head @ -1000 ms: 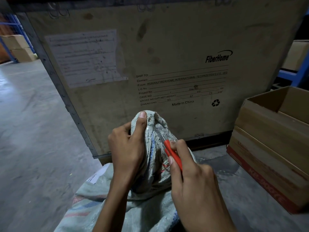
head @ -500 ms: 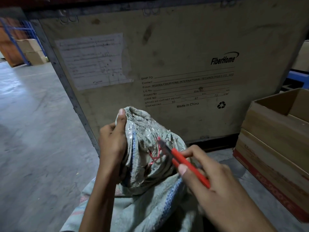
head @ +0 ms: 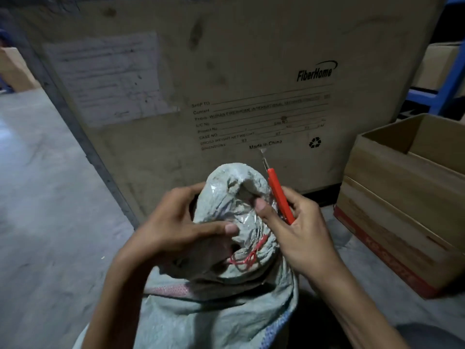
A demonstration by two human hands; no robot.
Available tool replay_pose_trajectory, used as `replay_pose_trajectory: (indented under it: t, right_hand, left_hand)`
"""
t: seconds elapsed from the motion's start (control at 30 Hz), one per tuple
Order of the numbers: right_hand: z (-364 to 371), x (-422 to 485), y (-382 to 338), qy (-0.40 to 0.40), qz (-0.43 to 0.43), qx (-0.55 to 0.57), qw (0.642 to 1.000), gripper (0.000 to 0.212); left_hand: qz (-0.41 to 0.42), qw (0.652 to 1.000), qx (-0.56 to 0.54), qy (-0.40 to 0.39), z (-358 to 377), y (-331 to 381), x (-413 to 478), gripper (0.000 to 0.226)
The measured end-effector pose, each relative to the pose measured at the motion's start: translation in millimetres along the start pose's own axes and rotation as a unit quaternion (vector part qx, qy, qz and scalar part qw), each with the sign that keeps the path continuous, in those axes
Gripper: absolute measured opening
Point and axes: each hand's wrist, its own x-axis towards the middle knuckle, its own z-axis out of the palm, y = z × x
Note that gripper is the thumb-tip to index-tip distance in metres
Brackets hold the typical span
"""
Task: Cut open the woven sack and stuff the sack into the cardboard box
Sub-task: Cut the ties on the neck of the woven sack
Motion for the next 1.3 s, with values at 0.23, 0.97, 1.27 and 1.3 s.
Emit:
replay_pose_trajectory:
  t: [0.23, 0.97, 1.27, 1.3]
  right_hand:
    - [-18.3, 1.3, -9.3, -0.232, 0.044, 0.048, 0.971, 0.025]
    - [25.5, -11.2, -20.0, 0.230, 0.061, 0.062, 0.969, 0.052]
    - [9.4, -2.3, -28.7, 0.101, 0.046, 0.136, 0.985, 0.040]
    - [9.1, -2.0, -26.8, 0.123, 0.058, 0.150, 0.979, 0.046]
  left_hand:
    - [0.126, 0.977, 0.156, 0.071, -54.8, -26.6, -17.6, 0.040]
    - [-0.258, 0.756, -0.583, 0.146, 47.2, 3.9, 17.0, 0.088]
    - [-0.087, 0.917, -0.380, 0.091, 44.2, 15.4, 11.3, 0.044]
    - [-0.071, 0.927, -0.355, 0.095, 41.9, 10.7, 11.2, 0.062]
